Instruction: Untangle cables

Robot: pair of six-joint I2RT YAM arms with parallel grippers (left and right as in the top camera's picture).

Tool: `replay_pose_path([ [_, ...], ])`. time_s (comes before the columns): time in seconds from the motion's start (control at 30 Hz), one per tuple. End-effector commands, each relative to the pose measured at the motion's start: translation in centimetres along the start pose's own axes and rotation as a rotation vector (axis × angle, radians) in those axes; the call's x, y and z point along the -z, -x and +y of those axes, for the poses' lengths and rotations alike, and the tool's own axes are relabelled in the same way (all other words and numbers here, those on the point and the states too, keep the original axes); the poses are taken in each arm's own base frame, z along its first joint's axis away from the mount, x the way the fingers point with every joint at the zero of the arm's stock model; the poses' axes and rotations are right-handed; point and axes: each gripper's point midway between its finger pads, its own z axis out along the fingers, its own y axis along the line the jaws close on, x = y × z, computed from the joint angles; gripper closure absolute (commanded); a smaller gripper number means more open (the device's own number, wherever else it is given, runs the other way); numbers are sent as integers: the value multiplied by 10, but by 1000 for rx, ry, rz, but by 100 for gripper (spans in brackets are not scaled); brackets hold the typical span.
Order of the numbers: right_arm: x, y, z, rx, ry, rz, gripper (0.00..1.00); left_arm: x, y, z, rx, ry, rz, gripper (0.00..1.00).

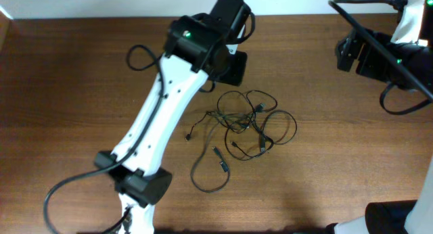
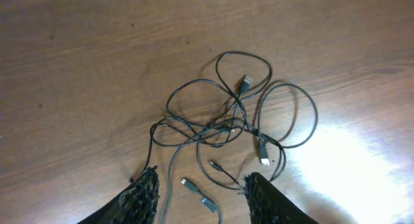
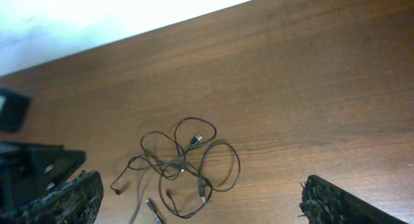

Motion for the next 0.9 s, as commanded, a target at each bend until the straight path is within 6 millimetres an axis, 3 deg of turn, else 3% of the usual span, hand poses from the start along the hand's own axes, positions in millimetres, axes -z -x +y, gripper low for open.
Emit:
replay_pose_path([
  [0.0,-11,-1,-4,11,-18,33,1,-53,1,-3,9,25,80,54],
  [0.13,-22,-1,-5,19,-25,57,1,-99,2,-10,10,5,133,54],
  [0.23,-28,-1,-5,19,-29,70,1,-131,-5,-8,8,21,187,60],
  [0.33,-31,-1,-6,18,-31,77,1,-154,-14,-5,-183,9,244,58],
  [0.53,-31,-1,-6,18,-31,78,1,-197,-20,34,-417,-53,323,38],
  [0.63,-31,-1,-6,18,-31,78,1,-227,-24,51,-445,-98,346,38],
  [0.8,-31,-1,-6,18,-31,77,1,-241,-40,27,-485,-279,379,45],
  [0.87,-31,-1,-6,18,-31,77,1,-240,-43,26,-486,-280,391,56],
])
